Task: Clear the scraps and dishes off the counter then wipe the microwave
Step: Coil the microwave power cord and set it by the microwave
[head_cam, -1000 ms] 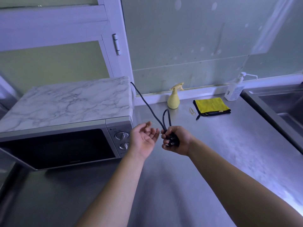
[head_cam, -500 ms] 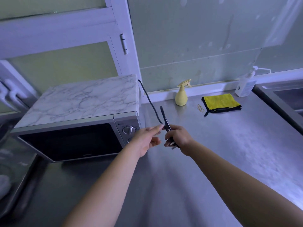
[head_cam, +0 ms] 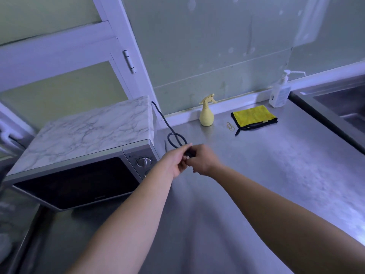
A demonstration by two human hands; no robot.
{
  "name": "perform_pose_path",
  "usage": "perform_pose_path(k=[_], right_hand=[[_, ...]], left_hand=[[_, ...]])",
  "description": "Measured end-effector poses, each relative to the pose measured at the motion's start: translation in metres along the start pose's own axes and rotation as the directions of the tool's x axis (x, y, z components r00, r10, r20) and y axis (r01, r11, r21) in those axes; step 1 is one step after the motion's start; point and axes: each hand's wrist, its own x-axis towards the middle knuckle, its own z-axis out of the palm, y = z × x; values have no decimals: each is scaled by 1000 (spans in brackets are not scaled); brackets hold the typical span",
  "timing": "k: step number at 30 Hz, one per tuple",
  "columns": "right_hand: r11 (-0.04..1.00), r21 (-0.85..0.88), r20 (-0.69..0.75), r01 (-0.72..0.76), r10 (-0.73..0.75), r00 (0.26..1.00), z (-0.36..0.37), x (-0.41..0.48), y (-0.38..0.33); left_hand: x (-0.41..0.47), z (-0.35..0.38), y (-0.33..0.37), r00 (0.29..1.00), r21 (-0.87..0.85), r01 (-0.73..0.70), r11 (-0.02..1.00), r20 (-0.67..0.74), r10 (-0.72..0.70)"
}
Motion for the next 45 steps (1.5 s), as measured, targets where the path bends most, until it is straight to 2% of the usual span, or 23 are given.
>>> perform_pose_path(k=[3,5,7,9,10,11,12,13,15,17,21,25,28,30,33,35,38,41,45], right_hand=[[998,55,27,-8,6,1000,-1,-2,0],[1000,22,3,-7,7,1000,1,-9,4],[999,-31,-183,-34,27,983,3,-24,10],[999,6,-459,48,-40,887,5,-46,11],[991,73,-521,109,-55,852,7,-55,10],[970,203,-498,135,-16,867,8,-61,7],[922,371,-411,109,58,910,9,-65,3],[850,525,-294,47,129,947,10,-65,-1],[718,690,-81,-92,203,976,11,-62,-5],[686,708,28,-169,212,977,10,-56,-5],[706,645,179,-292,232,956,12,-49,-5],[562,752,224,-344,273,935,15,-46,-3],[385,895,109,-226,303,947,21,-52,11],[337,936,-9,-105,320,947,27,-61,25],[383,923,-135,21,274,952,32,-74,40],[472,881,-186,48,251,950,29,-78,50],[596,802,-252,50,262,932,22,-78,63],[722,691,-263,23,222,939,26,-77,74],[757,652,-285,-47,303,909,25,-75,89]], left_hand=[[4,5,-1,999,-20,-45,999,-31,44],[5,8,0,996,14,-77,997,-49,77],[6,10,1,993,42,-90,995,-67,92],[8,10,-2,991,42,-94,995,-89,98],[8,11,-5,991,31,-96,995,-93,99],[8,12,-8,991,14,-95,995,-89,96],[7,14,-11,993,-9,-90,996,-82,89],[6,16,-13,994,-33,-82,996,-71,79],[3,19,-14,998,-61,-59,996,-40,56],[0,21,-12,999,-70,-41,997,-13,40],[-4,18,-14,1000,-52,-7,999,9,7],[-2,8,-16,998,11,-58,998,-4,58],[0,5,-12,992,57,-117,992,-42,119],[0,9,-10,983,104,-155,982,-85,164],[0,18,-11,973,113,-196,974,-100,207],[-1,22,-11,971,101,-207,973,-105,217],[-3,24,-9,971,76,-202,976,-116,210],[-6,26,-4,984,-38,-161,986,-81,158],[-9,25,-5,989,-30,-126,992,-82,123]])
